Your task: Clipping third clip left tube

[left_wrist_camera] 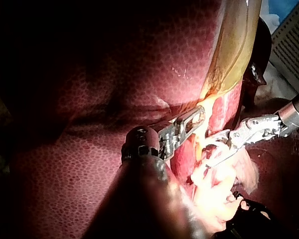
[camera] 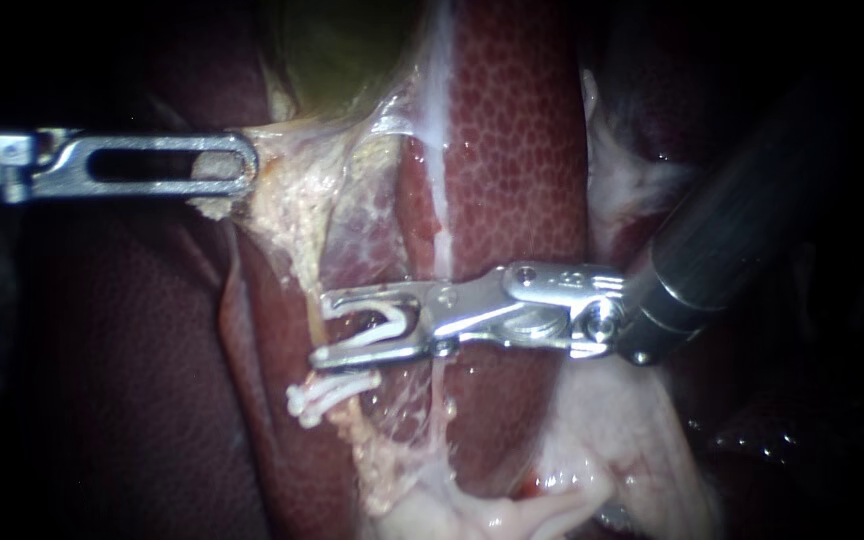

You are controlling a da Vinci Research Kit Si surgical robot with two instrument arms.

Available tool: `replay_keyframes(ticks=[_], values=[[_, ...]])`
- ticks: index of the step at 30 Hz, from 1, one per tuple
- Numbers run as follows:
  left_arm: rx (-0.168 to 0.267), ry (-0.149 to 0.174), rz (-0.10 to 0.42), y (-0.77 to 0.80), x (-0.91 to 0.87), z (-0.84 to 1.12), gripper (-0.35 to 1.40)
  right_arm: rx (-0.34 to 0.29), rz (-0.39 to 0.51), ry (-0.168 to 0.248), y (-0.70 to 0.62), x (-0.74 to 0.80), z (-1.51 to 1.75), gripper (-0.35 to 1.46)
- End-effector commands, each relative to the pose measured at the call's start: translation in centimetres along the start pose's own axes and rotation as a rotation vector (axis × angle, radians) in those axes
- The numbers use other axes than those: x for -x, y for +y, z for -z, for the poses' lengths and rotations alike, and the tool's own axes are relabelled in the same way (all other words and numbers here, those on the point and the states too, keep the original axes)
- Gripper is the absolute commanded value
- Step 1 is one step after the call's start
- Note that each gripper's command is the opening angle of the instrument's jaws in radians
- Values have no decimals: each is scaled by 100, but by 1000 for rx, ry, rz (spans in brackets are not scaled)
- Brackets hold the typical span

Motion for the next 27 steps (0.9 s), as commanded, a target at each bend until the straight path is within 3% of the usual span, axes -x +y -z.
replay_keyframes(ticks=[1,21,27], values=[[0,0,0,0,0,0,-35,1,0,1,0,-1,0,45],[-1,1,1,-2,0,0,-35,4,1,11,2,-4,-15,53],[-1,1,0,-2,-1,0,-35,-42,-17,40,-2,-6,-18,54]])
